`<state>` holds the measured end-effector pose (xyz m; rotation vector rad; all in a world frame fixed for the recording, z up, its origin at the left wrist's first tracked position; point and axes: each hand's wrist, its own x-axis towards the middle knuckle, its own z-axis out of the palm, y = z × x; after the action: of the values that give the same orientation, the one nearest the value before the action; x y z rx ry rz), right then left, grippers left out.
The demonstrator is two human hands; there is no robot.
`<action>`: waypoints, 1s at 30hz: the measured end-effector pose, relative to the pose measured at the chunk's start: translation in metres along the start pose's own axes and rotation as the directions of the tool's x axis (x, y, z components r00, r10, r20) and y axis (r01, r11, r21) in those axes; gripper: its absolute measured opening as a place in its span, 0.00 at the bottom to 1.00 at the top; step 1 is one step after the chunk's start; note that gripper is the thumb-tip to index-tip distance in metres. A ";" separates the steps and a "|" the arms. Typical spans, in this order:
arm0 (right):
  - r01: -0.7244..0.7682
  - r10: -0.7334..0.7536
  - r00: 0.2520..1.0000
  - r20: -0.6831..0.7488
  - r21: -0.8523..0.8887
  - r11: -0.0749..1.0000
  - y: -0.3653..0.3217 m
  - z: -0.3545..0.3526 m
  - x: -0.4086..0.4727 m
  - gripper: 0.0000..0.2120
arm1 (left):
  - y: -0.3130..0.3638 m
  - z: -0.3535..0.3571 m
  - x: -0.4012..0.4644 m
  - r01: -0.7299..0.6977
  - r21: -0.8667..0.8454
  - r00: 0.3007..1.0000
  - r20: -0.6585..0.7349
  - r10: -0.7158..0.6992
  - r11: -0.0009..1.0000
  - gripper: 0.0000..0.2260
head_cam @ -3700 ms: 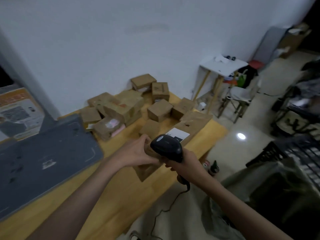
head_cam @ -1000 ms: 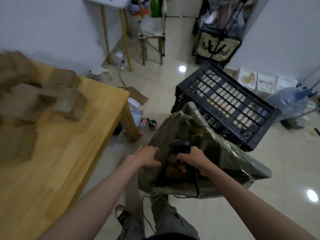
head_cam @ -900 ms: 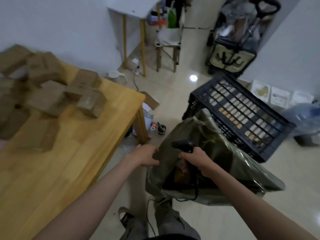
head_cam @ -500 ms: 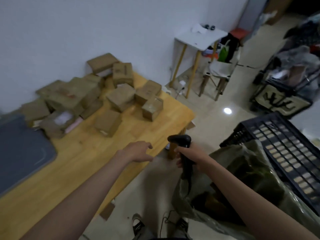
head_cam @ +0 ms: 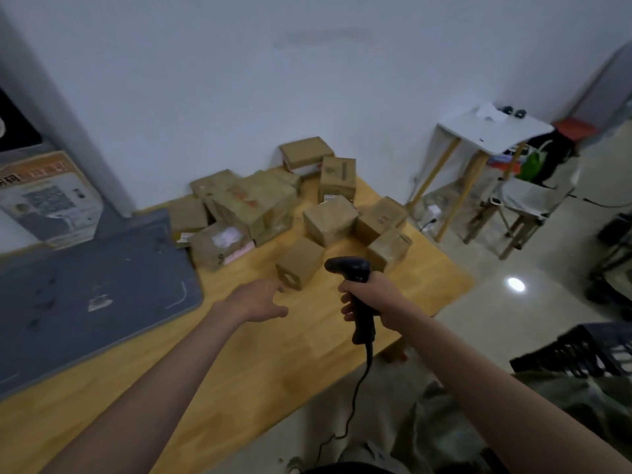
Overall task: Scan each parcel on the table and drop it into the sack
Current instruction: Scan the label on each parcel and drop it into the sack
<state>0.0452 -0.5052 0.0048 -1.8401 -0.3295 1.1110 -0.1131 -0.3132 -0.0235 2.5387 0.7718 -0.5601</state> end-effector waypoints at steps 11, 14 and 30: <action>-0.078 0.072 0.996 0.060 0.095 0.992 -0.017 0.013 0.105 0.12 | -0.025 -0.008 0.068 0.171 -0.233 0.984 -0.005 -0.177 0.957 0.27; -0.125 0.114 0.990 0.085 0.129 0.984 -0.018 0.012 0.137 0.11 | -0.023 -0.013 0.095 0.205 -0.280 0.978 0.036 -0.204 0.938 0.27; -0.340 0.279 0.931 0.235 0.282 0.897 -0.007 0.020 0.252 0.13 | -0.023 0.015 0.188 0.327 -0.660 0.933 0.114 -0.340 0.677 0.39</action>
<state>0.1706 -0.3332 -0.1321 -1.5327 0.0451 1.4727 0.0128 -0.2245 -0.1340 1.7344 1.2072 -0.2819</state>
